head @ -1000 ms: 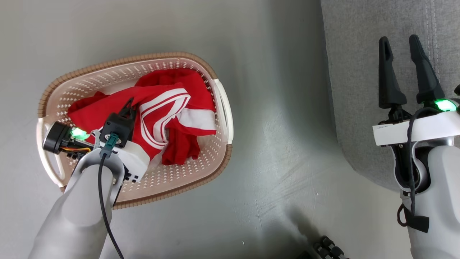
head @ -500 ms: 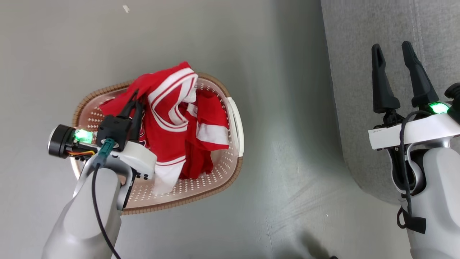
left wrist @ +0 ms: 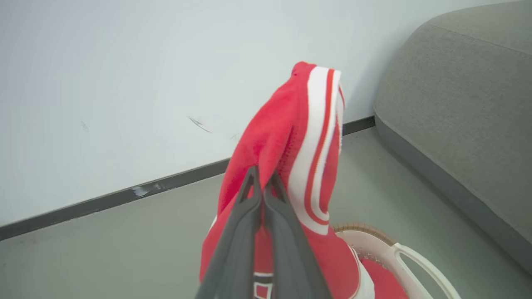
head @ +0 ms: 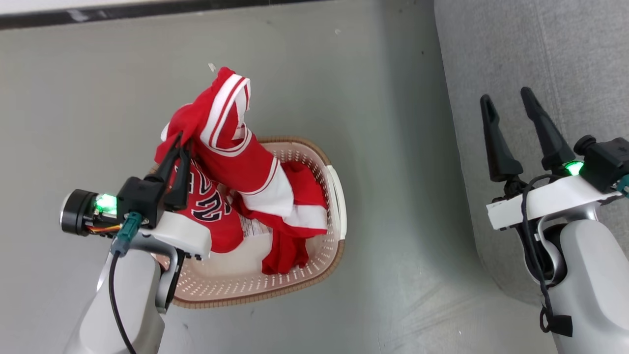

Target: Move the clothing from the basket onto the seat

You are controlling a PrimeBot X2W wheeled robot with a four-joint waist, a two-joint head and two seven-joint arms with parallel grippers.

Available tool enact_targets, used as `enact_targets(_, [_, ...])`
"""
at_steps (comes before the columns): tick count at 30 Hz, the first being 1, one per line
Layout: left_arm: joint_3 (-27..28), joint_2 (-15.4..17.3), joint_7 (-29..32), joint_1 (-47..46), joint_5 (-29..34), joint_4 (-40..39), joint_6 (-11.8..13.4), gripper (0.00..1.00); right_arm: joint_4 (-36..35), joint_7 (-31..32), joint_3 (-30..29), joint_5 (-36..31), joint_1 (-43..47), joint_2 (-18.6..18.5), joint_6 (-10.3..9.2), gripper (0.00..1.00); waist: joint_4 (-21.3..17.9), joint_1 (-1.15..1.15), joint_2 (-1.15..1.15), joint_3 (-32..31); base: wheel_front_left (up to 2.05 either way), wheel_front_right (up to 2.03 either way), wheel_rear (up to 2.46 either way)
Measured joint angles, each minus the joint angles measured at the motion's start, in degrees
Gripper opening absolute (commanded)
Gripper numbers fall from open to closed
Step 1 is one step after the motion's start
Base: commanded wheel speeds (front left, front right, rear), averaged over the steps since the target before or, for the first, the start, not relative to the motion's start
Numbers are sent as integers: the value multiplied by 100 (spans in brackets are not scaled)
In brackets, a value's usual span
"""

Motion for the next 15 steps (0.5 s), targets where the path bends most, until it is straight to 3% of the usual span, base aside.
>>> enact_targets(15, [-116,13,0,410,-57,-524,-293,0,272,0,554,10,400,-244,0,100,213,0,0,-1025,0,0,0])
